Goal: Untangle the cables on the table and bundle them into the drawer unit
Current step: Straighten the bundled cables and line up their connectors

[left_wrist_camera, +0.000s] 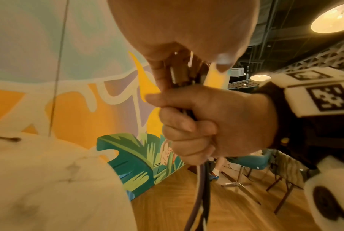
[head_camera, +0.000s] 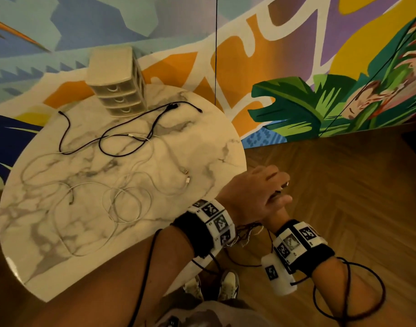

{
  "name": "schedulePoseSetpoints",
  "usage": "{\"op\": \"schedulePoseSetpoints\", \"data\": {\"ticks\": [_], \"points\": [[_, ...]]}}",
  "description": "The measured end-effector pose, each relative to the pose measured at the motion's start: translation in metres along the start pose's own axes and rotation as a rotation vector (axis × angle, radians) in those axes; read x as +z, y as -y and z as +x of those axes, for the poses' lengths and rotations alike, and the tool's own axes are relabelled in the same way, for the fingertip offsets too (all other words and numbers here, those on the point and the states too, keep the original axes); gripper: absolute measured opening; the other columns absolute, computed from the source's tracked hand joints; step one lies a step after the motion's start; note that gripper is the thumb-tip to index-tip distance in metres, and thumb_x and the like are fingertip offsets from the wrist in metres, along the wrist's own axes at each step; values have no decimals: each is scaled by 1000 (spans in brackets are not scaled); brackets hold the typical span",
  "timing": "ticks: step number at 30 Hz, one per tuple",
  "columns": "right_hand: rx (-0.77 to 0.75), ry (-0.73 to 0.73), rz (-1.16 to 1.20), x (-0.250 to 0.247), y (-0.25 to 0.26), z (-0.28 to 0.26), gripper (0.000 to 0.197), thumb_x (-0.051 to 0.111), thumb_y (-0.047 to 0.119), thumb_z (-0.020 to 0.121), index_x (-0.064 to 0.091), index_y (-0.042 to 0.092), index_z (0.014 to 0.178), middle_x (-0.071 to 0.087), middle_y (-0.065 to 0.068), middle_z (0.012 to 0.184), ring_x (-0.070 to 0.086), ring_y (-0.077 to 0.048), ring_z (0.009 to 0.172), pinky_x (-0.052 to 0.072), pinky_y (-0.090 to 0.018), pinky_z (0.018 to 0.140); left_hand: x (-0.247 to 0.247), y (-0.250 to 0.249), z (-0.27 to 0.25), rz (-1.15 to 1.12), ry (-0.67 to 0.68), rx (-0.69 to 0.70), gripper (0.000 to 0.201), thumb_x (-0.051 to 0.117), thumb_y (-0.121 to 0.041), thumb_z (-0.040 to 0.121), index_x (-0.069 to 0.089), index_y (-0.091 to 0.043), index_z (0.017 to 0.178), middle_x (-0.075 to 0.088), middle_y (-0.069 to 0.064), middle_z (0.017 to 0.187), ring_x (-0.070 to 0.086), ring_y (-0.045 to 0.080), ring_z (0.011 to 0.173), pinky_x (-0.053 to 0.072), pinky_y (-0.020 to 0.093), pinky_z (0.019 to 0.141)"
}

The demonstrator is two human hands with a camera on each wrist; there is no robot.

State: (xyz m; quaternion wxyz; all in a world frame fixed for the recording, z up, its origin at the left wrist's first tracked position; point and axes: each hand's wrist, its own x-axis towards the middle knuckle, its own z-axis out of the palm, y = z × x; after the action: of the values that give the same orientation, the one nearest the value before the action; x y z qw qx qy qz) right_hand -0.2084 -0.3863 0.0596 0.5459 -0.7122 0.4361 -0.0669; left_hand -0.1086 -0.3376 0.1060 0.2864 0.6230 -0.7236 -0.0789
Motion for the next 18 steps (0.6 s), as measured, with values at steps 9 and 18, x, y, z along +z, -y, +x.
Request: {"op": "schedulePoseSetpoints", "data": {"ticks": [9,18], "points": [[55,99,96,9,-8,5,60,37,32,102,54,5,51,51,-16,47,39,-18,37,39,-24,48,-6,165,-102,459,574,-864,43,45,-37,92,43,-14,129,45,10,129,44,31,116,38,41,94],[123,93,245,36,-16,9,56,36,35,102,68,2,68,45,-10,42,35,-12,34,34,-20,45,23,119,-118,139,459,-802,26,35,-35,99,50,-15,103,66,13,98,62,33,90,46,39,77]]}}
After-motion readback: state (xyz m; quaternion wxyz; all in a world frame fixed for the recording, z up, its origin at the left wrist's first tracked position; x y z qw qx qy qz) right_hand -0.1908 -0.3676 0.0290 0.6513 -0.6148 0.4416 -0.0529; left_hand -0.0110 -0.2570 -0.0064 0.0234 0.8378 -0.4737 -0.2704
